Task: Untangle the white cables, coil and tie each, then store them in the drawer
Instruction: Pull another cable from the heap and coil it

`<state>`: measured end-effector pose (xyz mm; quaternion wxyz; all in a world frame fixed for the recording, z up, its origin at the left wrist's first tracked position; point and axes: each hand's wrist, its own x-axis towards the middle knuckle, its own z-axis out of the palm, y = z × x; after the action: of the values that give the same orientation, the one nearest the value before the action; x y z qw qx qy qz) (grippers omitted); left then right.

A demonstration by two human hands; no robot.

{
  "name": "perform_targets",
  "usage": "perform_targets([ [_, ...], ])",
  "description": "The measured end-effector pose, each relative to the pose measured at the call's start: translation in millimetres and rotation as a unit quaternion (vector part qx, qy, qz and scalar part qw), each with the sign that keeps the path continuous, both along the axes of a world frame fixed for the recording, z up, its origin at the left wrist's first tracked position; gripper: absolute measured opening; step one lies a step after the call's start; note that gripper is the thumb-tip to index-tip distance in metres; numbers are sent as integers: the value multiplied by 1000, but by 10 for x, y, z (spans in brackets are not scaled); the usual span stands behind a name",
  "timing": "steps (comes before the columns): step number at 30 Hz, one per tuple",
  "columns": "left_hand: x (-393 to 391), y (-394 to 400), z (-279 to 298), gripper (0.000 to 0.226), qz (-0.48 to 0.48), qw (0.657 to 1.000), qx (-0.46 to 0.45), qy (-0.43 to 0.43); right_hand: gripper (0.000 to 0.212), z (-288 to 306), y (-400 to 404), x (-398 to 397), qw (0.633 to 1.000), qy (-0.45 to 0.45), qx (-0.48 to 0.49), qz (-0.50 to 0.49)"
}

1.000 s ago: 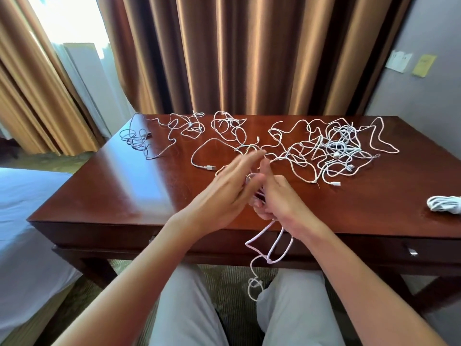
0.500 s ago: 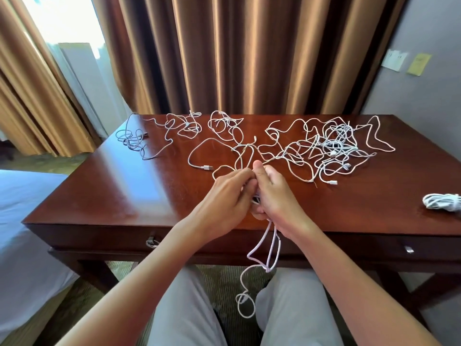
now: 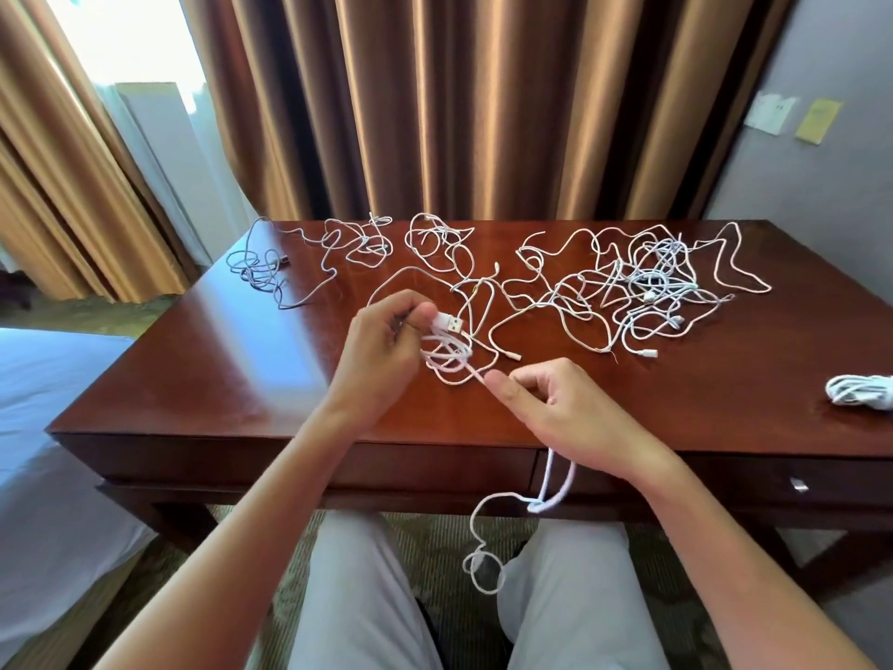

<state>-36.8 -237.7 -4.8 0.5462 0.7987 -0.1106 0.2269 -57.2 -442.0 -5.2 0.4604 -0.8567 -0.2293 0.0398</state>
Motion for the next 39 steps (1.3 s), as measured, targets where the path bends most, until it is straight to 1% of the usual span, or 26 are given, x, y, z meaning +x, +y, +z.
perform_targets([
  [3, -7, -35, 33, 32, 19, 998, -55, 13, 48, -85, -1, -30, 984, 45, 161, 55],
  [5, -41, -145, 34, 31, 5, 987, -146, 65, 36, -136, 106, -52, 963, 23, 262, 55],
  [6, -62, -209, 34, 31, -17, 973, -202, 106, 28, -161, 171, -45, 953, -4, 301, 45],
  [8, -116, -324, 37, 34, -82, 927, -308, 201, 25, -210, 296, -22, 936, -71, 345, 16],
  [9, -142, -370, 40, 36, -109, 900, -344, 244, 23, -221, 345, -7, 933, -101, 345, 1],
  [11, -174, -425, 45, 37, -139, 857, -383, 316, 22, -224, 422, 7, 938, -159, 304, -35],
  [13, -202, -449, 50, 37, -149, 833, -389, 363, 35, -239, 465, 22, 941, -188, 274, -68],
  [15, -251, -465, 75, 35, -164, 832, -362, 387, 59, -221, 482, 35, 944, -148, 286, -76],
  [16, -269, -469, 79, 40, -174, 835, -342, 395, 68, -205, 487, 46, 947, -117, 289, -76],
  [17, -283, -472, 80, 47, -177, 838, -322, 405, 68, -188, 491, 56, 953, -86, 282, -72],
  [18, -303, -476, 89, 51, -174, 842, -298, 414, 60, -162, 496, 55, 958, -50, 276, -63],
  [20, -315, -474, 74, 51, -164, 847, -270, 428, 39, -151, 511, 64, 962, 1, 266, -56],
  [21, -316, -477, 58, 49, -166, 845, -266, 432, 33, -144, 506, 61, 963, 10, 262, -62],
  [23, -315, -471, 20, 51, -179, 838, -265, 441, 31, -116, 492, 47, 963, 12, 259, -77],
  [25, -335, -453, -38, 53, -207, 820, -263, 465, 35, -77, 487, 31, 963, 12, 254, -86],
  [26, -339, -431, -53, 47, -224, 810, -270, 471, 39, -51, 493, 23, 965, 8, 248, -89],
  [27, -330, -398, -63, 37, -227, 814, -263, 466, 42, -36, 501, 20, 965, 1, 243, -94],
  [28, -284, -333, -111, 28, -205, 841, -231, 445, 45, -20, 499, 21, 966, -8, 239, -102],
  [29, -233, -261, -146, 23, -156, 886, -163, 404, 49, -11, 484, 34, 966, -22, 230, -116],
  [30, -181, -173, -165, 20, -84, 934, -86, 336, 53, 0, 449, 48, 968, -30, 215, -128],
  [31, -143, -78, -160, 16, -16, 971, -27, 237, 57, 7, 410, 68, 972, -25, 193, -131],
  [32, -129, -13, -115, 14, 10, 990, 6, 141, 59, 30, 371, 74, 978, -10, 168, -120],
  [33, -165, -1, -30, 20, -3, 997, 34, 62, 59, 42, 338, 79, 986, 3, 134, -102],
  [35, -267, -63, 133, 35, -71, 988, 130, -43, 58, 76, 334, 82, 996, -1, 48, -69],
  [37, -339, -203, 238, 42, -70, 952, 274, -114, 52, 131, 392, 61, 998, -20, -55, -32],
  [39, -312, -295, 225, 40, -16, 915, 369, -164, 46, 178, 445, 24, 994, -41, -96, -16],
])
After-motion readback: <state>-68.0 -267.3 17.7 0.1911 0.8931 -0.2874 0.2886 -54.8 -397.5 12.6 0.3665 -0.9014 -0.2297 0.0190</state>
